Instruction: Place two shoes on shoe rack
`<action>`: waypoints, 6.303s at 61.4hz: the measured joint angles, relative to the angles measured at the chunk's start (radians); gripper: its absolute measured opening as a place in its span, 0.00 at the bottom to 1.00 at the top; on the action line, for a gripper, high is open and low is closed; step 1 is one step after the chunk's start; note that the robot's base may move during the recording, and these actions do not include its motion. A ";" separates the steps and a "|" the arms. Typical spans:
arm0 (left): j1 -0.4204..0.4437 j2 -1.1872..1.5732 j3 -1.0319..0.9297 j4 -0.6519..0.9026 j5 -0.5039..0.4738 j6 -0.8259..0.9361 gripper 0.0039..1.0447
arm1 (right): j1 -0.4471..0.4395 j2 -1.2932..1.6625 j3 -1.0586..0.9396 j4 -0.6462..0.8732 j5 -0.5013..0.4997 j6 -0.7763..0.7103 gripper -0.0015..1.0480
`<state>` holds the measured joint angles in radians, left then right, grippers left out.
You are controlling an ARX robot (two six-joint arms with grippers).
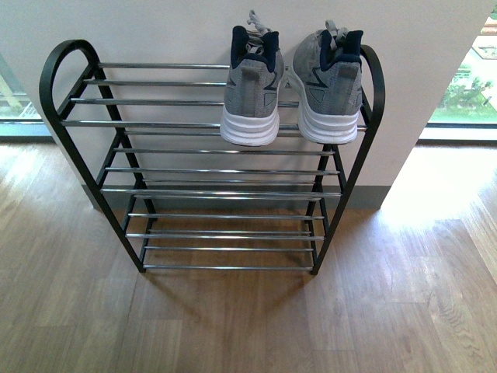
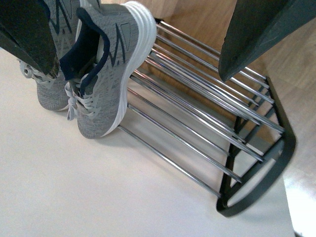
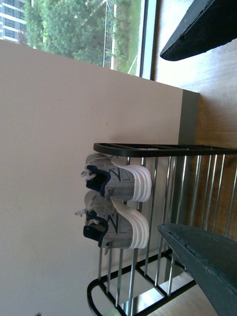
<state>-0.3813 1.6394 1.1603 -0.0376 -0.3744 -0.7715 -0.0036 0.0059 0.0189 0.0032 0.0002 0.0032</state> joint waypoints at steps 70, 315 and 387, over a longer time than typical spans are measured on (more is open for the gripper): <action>0.294 -1.008 -0.911 0.413 0.296 0.751 0.01 | 0.000 0.000 0.000 0.000 0.000 0.000 0.91; 0.381 -1.624 -1.146 0.037 0.375 0.766 0.91 | 0.004 -0.001 0.000 -0.004 0.003 0.000 0.91; 0.381 -1.624 -1.146 0.037 0.375 0.766 0.91 | 0.004 -0.001 0.000 -0.004 0.000 0.000 0.91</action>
<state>-0.0006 0.0158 0.0139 -0.0006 0.0002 -0.0051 0.0002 0.0048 0.0189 -0.0010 0.0002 0.0032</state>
